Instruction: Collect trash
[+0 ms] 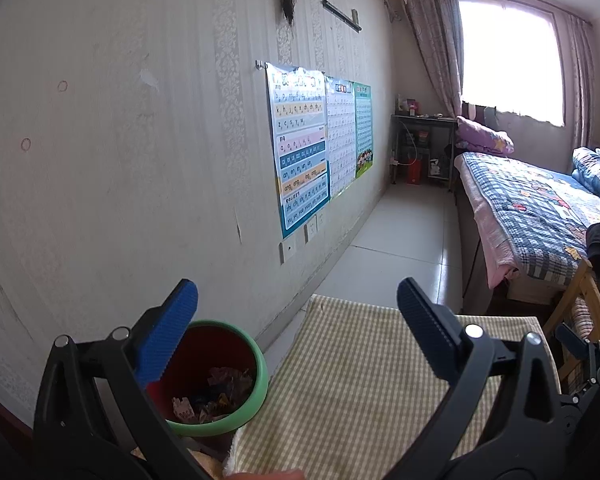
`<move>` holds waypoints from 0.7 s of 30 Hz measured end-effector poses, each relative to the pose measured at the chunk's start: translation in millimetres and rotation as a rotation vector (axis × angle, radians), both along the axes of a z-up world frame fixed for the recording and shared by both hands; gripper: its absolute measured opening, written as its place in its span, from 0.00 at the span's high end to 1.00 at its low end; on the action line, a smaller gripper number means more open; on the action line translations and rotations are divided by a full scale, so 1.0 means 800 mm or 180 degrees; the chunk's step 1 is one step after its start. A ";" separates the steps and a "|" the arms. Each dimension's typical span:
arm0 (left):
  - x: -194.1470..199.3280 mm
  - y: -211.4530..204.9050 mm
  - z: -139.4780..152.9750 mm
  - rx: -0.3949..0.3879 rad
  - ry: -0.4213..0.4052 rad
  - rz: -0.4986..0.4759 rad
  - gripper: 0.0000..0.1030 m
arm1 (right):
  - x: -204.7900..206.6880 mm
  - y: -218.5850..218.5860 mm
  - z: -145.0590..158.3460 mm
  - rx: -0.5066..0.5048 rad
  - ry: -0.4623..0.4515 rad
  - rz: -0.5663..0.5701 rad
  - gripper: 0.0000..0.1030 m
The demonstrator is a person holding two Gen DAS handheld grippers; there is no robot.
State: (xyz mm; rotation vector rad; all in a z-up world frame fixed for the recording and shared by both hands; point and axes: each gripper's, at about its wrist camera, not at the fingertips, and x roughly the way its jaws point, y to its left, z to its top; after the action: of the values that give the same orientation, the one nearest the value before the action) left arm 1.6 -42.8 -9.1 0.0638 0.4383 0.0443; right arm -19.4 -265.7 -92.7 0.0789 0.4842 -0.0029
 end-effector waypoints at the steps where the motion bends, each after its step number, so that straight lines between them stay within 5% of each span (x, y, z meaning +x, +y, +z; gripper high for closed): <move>1: 0.000 0.001 -0.001 -0.0005 0.0004 0.0003 0.05 | 0.000 -0.001 -0.001 -0.0001 0.0006 -0.0001 0.07; 15: 0.004 0.001 -0.004 -0.0038 0.0061 0.0019 0.05 | 0.006 -0.004 -0.009 0.0009 0.0132 0.0012 0.07; 21: 0.016 0.012 -0.028 -0.0120 0.0289 0.0010 0.05 | 0.036 -0.026 -0.077 -0.0026 0.0802 -0.0259 0.07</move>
State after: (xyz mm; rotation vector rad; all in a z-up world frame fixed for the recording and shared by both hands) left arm 14.4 -33.3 -31.9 0.0281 0.5299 0.0362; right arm 9.8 -286.5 -154.2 0.0908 0.7326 -0.0954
